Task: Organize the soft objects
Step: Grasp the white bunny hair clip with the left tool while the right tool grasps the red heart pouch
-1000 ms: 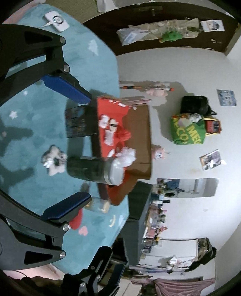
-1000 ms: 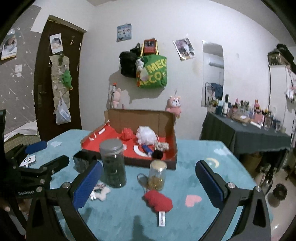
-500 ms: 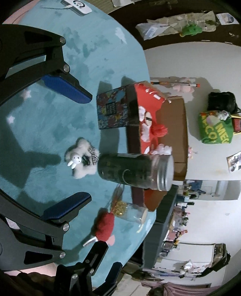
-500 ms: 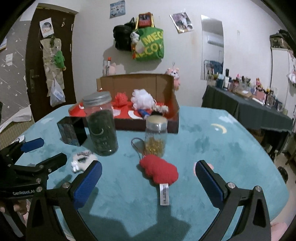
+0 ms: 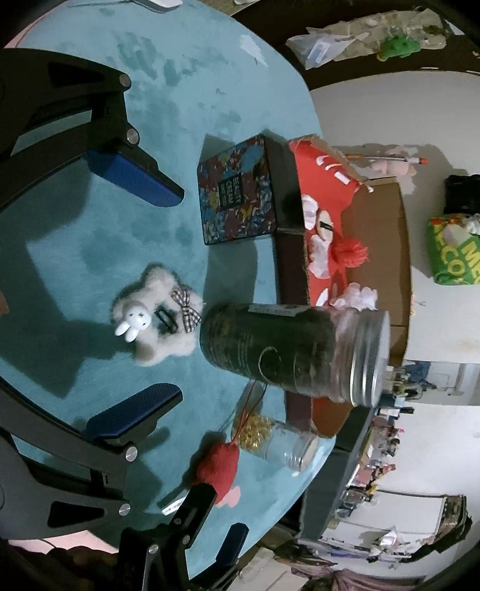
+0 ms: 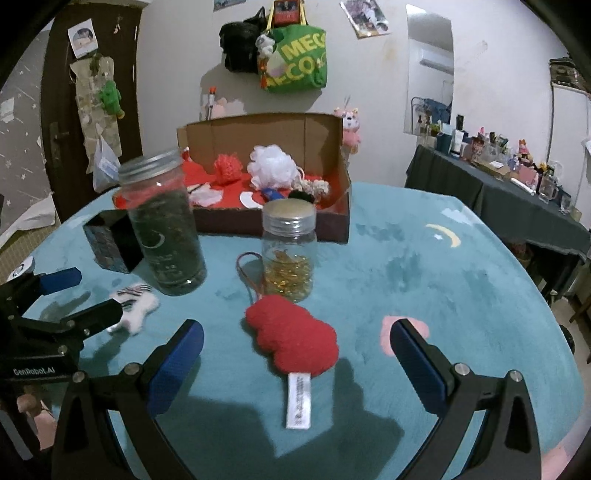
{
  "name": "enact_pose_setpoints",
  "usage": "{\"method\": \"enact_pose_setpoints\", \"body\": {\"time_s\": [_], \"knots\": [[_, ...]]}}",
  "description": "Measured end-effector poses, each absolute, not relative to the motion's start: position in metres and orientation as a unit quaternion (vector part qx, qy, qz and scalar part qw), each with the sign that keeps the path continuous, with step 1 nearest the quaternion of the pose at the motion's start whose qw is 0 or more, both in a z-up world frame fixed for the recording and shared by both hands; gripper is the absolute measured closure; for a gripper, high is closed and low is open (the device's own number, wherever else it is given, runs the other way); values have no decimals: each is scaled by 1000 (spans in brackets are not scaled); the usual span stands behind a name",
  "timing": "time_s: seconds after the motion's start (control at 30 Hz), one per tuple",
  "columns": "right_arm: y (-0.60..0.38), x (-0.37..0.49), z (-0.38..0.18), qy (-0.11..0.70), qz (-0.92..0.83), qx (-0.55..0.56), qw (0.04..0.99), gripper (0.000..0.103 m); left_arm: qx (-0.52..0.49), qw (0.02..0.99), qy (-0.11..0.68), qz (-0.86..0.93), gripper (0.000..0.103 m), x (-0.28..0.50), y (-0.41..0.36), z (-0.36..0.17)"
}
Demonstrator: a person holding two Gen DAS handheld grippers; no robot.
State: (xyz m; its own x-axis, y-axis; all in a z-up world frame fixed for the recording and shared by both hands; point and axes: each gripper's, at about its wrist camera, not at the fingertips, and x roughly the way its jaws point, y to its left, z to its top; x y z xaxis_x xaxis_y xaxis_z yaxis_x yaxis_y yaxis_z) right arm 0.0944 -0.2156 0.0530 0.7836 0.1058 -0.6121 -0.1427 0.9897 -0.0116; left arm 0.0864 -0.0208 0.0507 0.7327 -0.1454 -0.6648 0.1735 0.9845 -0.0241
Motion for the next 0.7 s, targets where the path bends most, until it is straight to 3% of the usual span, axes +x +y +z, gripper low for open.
{"method": "enact_pose_setpoints", "body": {"time_s": [0.17,0.27,0.33,0.4,0.47,0.7], "knots": [[-220,117,42,358,67,-37,931,0,19,919,384,-86,7,106,-20,40],[-220,127,34,379,75,-37,922,4,25,908,407,-95,26,114,-24,31],[-220,130,28,391,84,-31,916,18,32,903,416,-102,31,116,-25,27],[-220,131,25,399,101,-19,911,50,36,904,412,-111,41,114,-27,28],[-219,127,25,395,111,-12,912,51,41,905,407,-120,50,112,-28,28],[-201,110,34,371,150,-6,916,53,46,908,393,-136,52,103,-29,33]]}}
